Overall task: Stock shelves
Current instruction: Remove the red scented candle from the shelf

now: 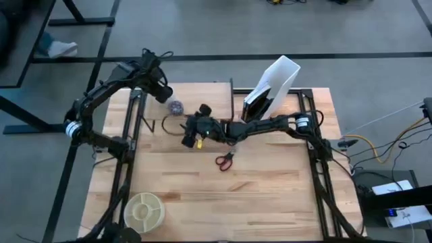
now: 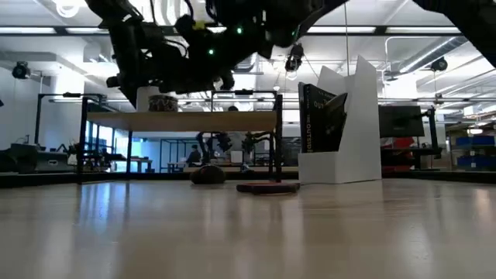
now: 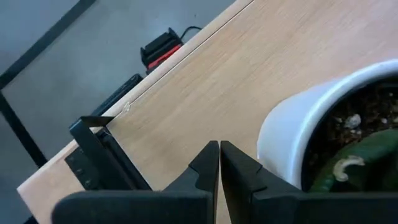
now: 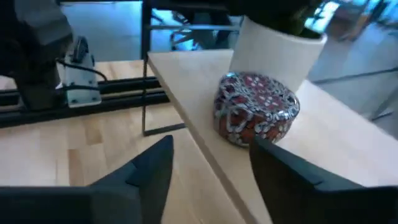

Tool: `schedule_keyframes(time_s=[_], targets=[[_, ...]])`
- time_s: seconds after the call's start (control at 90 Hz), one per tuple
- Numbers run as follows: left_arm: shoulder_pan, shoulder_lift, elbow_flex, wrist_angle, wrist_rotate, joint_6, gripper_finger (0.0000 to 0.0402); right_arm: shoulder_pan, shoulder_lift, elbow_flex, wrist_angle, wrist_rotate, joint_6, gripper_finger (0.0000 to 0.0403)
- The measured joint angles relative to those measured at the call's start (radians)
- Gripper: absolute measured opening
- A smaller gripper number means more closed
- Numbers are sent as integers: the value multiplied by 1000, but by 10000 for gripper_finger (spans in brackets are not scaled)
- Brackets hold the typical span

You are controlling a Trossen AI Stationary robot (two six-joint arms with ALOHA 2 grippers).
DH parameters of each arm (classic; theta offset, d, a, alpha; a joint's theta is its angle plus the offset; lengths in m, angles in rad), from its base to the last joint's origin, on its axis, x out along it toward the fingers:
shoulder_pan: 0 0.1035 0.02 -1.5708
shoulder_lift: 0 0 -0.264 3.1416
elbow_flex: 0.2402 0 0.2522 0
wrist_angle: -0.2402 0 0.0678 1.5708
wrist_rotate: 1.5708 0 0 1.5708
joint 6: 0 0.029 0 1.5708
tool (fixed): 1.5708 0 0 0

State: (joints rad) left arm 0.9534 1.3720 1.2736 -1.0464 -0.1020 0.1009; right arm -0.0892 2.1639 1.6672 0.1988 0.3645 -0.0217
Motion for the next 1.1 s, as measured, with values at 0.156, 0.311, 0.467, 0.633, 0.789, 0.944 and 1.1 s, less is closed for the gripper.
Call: schedule_keyframes(time_s=[0.156,0.311,0.467,0.633,0.789,0.944,1.1], targets=[[-18,0,-1,8,17,4,0,-40,1,0,6,-60,54,277],[-31,1,-1,11,21,13,0,-63,1,0,50,-54,51,334],[-34,1,-1,12,21,14,0,-78,1,1,46,-50,55,347],[-34,1,-1,13,21,19,0,-86,1,1,42,-69,29,348],[-34,1,-1,15,20,23,0,-84,1,1,44,-137,23,348],[-34,1,-1,15,18,23,0,-77,1,1,46,-139,24,348],[-34,1,-1,15,18,22,0,-84,1,6,46,-126,81,348]])
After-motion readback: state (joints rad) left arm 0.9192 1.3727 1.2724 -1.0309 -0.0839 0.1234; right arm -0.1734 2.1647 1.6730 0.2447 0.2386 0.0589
